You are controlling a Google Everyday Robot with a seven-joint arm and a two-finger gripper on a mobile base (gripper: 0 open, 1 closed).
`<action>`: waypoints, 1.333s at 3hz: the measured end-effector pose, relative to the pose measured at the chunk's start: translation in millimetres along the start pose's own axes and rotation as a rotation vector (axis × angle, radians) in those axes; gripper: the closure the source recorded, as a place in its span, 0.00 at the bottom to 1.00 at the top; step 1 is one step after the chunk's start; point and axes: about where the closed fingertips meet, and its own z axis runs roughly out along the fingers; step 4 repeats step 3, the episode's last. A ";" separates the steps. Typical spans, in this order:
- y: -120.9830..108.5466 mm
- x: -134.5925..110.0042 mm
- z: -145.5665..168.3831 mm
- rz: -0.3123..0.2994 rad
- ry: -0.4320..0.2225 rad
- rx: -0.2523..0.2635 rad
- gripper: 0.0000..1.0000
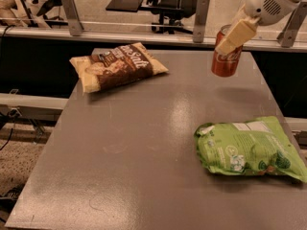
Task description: Pick coke can
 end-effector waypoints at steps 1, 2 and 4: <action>3.7 -20.2 -18.0 -0.052 -0.028 -0.005 1.00; 6.9 -32.3 -21.8 -0.083 -0.058 -0.017 1.00; 6.9 -32.3 -21.8 -0.083 -0.058 -0.017 1.00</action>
Offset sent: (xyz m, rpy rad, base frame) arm -0.0107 0.0269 0.0427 0.0448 -0.0472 0.1311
